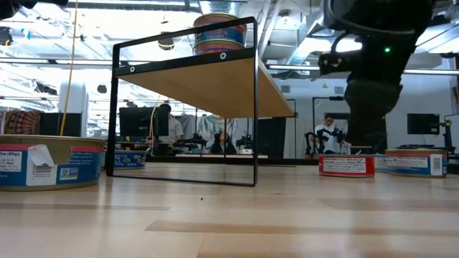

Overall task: Stack canned seafood by type on shelf
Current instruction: Put the red tuna can on the shelf

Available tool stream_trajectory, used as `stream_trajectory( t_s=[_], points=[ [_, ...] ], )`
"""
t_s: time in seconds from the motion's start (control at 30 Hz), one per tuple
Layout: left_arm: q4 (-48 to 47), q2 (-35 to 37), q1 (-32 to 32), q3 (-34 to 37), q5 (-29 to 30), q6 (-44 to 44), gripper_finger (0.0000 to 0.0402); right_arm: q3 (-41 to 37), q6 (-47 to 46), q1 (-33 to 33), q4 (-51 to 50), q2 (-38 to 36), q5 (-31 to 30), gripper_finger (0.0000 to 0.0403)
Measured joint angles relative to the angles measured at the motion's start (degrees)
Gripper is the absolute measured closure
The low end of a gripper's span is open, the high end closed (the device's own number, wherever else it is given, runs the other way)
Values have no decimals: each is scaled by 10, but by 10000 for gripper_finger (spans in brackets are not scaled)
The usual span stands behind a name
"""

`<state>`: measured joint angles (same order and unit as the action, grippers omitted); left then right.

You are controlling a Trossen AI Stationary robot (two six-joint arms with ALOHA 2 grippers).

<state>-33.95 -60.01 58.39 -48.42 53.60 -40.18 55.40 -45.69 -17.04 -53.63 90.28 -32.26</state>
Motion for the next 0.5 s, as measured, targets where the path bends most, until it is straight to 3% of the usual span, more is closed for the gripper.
stream_trajectory(
  t_s=[0.5],
  points=[
    [-18,0,0,0,3,-6,104,-39,-34,-28,32,26,51,112]
  ],
)
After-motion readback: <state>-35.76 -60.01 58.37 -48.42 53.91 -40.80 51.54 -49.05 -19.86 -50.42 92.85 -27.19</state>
